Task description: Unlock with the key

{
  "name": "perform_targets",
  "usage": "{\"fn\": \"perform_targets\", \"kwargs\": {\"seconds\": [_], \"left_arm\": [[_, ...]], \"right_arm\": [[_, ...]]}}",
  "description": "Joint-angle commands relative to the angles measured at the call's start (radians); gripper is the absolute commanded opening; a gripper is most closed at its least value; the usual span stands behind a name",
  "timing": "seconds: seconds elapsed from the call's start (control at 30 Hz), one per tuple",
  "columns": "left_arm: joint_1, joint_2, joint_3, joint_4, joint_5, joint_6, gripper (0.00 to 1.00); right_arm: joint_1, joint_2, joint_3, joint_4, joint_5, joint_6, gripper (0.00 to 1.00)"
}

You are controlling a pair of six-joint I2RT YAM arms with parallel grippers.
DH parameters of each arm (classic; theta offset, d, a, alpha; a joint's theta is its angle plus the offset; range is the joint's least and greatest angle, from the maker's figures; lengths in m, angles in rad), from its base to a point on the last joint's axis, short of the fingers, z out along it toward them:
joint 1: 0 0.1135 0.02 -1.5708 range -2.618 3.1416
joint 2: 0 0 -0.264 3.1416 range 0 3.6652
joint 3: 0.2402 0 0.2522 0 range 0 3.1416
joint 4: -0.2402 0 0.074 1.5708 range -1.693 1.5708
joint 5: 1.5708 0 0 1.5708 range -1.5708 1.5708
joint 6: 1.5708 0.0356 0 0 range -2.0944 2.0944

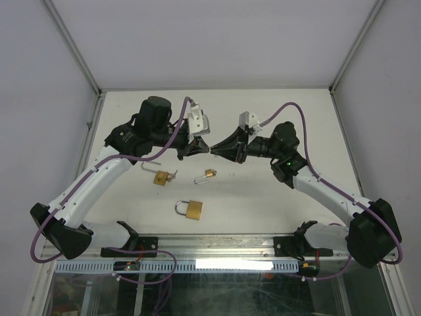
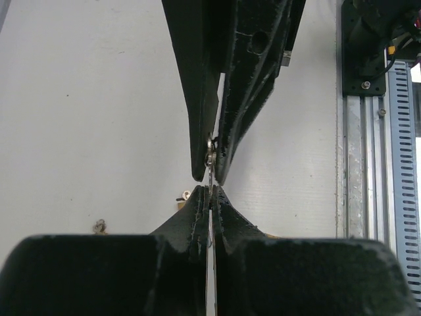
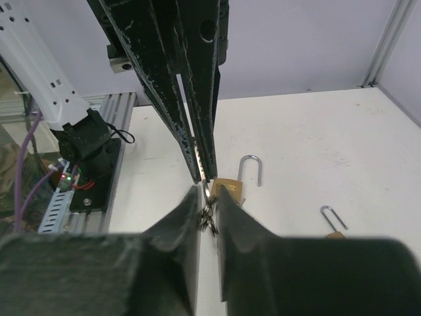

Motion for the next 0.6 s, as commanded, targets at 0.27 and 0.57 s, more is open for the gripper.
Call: {"fn": "perform_targets", "kwargs": {"seconds": [0.27, 0.57], "left_arm": [[0.023, -0.027, -0.015, 0.047, 0.052, 0.006, 0.0], [0.044, -0.038, -0.084, 0.063, 0.022, -0.009, 0.94]], "right_arm": [[-0.01, -0.019, 0.061, 0.036, -0.059, 0.018, 0.0], [-0.038, -0.045, 0.097, -0.195, -0.037, -0.006, 0.0]]}}
